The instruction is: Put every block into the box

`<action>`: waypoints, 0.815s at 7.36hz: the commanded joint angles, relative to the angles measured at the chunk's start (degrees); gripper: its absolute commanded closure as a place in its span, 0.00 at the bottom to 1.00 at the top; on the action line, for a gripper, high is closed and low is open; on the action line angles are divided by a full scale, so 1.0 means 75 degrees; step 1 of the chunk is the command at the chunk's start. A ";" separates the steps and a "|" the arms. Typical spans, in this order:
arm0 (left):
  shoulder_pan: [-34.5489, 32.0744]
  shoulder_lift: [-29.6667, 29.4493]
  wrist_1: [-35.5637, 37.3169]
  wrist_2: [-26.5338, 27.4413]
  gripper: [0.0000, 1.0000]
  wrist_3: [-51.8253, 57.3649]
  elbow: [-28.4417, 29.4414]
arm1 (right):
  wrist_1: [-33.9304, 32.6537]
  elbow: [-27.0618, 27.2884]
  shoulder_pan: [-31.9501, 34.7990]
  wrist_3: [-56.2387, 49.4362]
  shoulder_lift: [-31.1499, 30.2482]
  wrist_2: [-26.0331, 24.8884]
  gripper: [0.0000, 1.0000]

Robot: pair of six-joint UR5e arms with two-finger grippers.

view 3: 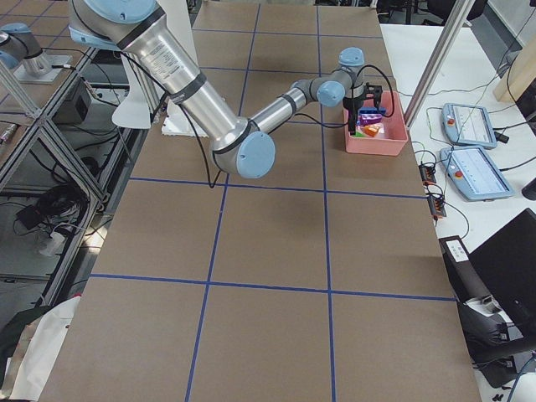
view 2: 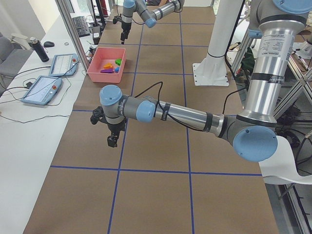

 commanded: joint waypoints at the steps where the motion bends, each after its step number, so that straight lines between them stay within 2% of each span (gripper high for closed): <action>1: -0.0150 0.0233 0.0042 -0.0024 0.00 0.0038 -0.0227 | -0.0380 0.2010 0.1328 -0.2198 -0.2646 0.1228 0.00; 3: -0.0150 0.0328 0.0054 -0.0036 0.00 0.0038 -0.0416 | -0.0427 0.2309 0.3003 -0.4460 -0.4267 0.2353 0.00; 5: -0.0173 0.0618 0.0089 -0.0187 0.00 0.0014 -0.0567 | -0.0450 0.2262 0.4165 -0.7108 -0.5711 0.2417 0.00; 6: -0.0185 0.1015 0.0089 -0.0200 0.00 0.0015 -0.0766 | -0.0625 0.2309 0.4507 -0.7433 -0.5925 0.2417 0.00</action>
